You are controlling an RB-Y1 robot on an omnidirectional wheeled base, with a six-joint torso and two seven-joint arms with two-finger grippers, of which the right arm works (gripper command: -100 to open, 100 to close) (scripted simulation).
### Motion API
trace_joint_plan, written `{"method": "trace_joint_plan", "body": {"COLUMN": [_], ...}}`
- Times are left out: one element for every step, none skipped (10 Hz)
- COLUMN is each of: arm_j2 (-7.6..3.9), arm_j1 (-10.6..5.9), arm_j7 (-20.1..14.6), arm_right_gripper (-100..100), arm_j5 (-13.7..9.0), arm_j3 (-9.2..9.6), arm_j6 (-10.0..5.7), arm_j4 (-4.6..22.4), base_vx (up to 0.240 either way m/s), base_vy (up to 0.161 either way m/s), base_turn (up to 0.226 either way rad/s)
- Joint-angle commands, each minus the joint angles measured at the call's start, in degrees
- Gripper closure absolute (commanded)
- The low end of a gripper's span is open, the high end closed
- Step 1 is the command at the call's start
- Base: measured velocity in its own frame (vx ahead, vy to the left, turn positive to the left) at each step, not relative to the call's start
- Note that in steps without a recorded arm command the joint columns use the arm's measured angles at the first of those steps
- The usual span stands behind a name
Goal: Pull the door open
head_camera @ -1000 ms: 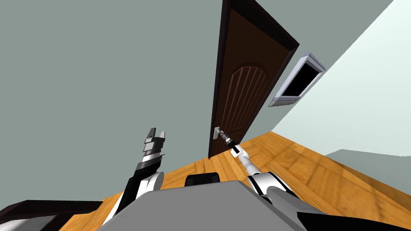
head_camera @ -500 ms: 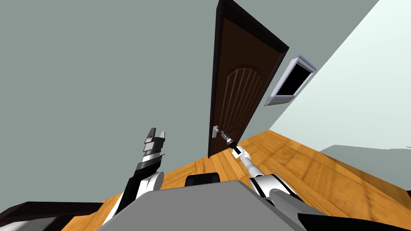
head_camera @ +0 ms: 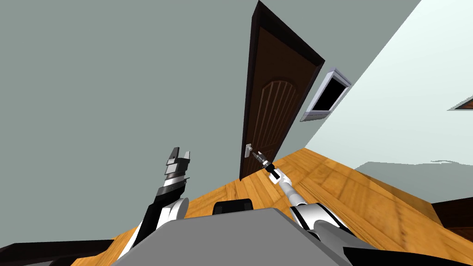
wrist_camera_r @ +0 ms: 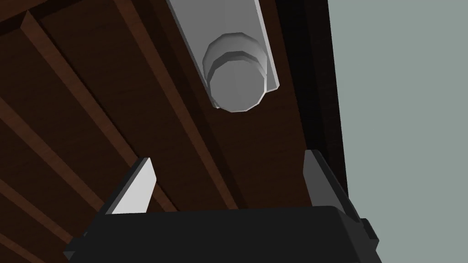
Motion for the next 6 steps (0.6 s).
{"method": "trace_joint_plan", "body": {"arm_j2": [-0.26,-0.66,-1.04,-1.04,-1.38,-1.67], "arm_j1": [0.42,0.86,1.27,1.27,1.65,1.98], "arm_j7": [1.6,3.5,5.2,5.3,6.9,8.2], "arm_right_gripper": [-100,-100,-100,-100,-100,-100], "arm_j5": [0.5,1.3,2.1,2.1,2.8,3.4], "arm_j3": [-0.12,-0.33,-0.53,-0.53,-0.71,-0.87], "arm_j6": [-0.1,-0.27,-0.42,-0.42,-0.56,-0.68], "arm_j4": [-0.3,-0.5,-0.7,-0.7,-0.8,-0.9], "base_vx": [-0.035,-0.04,-0.054,-0.038,-0.029,-0.033], "base_vy": [0.048,0.033,0.051,0.048,0.041,0.054], "base_turn": [-0.041,-0.052,-0.101,-0.035,-0.037,-0.066]}}
